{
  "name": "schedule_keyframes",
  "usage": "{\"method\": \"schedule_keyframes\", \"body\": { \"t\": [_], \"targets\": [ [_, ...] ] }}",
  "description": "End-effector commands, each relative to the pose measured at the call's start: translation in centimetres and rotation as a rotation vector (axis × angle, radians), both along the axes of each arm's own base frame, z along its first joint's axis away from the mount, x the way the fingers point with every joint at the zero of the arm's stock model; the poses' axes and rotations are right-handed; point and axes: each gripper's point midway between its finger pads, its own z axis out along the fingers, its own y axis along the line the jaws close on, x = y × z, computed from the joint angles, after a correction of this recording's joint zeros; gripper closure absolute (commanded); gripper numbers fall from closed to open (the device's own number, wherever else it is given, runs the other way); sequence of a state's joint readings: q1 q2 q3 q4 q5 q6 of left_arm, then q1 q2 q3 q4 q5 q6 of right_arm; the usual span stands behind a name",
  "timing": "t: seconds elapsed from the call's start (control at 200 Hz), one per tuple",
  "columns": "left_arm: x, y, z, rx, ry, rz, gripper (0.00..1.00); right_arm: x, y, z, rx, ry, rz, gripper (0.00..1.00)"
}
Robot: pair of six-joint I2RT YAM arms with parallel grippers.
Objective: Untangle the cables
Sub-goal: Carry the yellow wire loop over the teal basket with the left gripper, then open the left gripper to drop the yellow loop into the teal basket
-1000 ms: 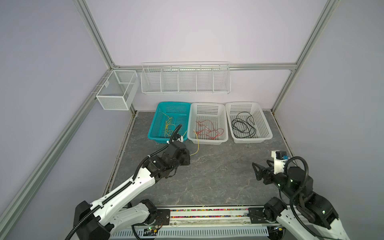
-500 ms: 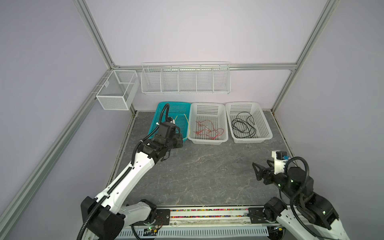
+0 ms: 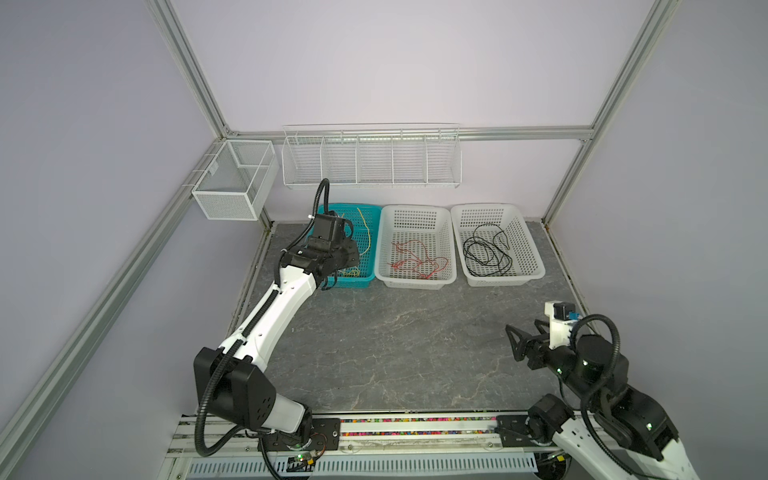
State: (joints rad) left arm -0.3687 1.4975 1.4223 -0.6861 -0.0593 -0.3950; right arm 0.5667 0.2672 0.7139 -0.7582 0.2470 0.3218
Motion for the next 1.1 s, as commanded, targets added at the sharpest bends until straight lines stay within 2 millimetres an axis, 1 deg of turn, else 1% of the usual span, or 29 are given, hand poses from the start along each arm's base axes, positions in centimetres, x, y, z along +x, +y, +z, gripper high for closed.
{"method": "schedule_keyframes", "body": {
  "t": [0.0, 0.11, 0.235, 0.375, 0.475, 0.605, 0.68, 0.785, 1.0, 1.1],
  "targets": [
    [2.1, 1.4, -0.3, 0.014, 0.006, 0.049, 1.00, 0.1, -0.1, 0.3, 0.009, -0.020, -0.008, 0.12],
    [4.0, 2.2, -0.7, -0.003, 0.013, 0.081, 1.00, 0.1, -0.1, 0.3, 0.009, -0.019, -0.008, 0.12],
    [6.0, 2.6, -0.9, 0.040, 0.004, 0.092, 1.00, 0.1, 0.0, 0.3, 0.010, -0.020, -0.006, 0.12],
    [8.0, 3.2, -2.8, 0.093, 0.052, 0.111, 1.00, 0.1, -0.1, 0.4, 0.011, -0.024, -0.006, 0.12],
    [9.3, 4.3, -4.3, 0.160, 0.097, 0.167, 1.00, 0.1, 0.0, 0.4, 0.011, -0.023, -0.006, 0.12],
    [10.5, 5.0, -6.4, 0.226, 0.167, 0.183, 1.00, 0.1, 0.0, 0.3, 0.010, -0.024, -0.006, 0.12],
    [11.0, 5.2, -7.2, 0.248, 0.203, 0.182, 1.00, 0.2, 0.0, 0.3, 0.008, -0.022, -0.006, 0.12],
    [11.3, 4.8, -8.5, 0.251, 0.241, 0.171, 1.00, 0.2, 0.0, 0.2, 0.005, -0.019, -0.005, 0.12],
    [11.1, 4.6, -11.1, 0.266, 0.301, 0.147, 1.00, 0.3, 0.0, 0.2, 0.002, -0.016, -0.007, 0.12],
    [10.9, 4.5, -11.8, 0.272, 0.324, 0.132, 1.00, 0.4, 0.1, 0.1, 0.001, -0.014, -0.008, 0.12]
  ]
}}
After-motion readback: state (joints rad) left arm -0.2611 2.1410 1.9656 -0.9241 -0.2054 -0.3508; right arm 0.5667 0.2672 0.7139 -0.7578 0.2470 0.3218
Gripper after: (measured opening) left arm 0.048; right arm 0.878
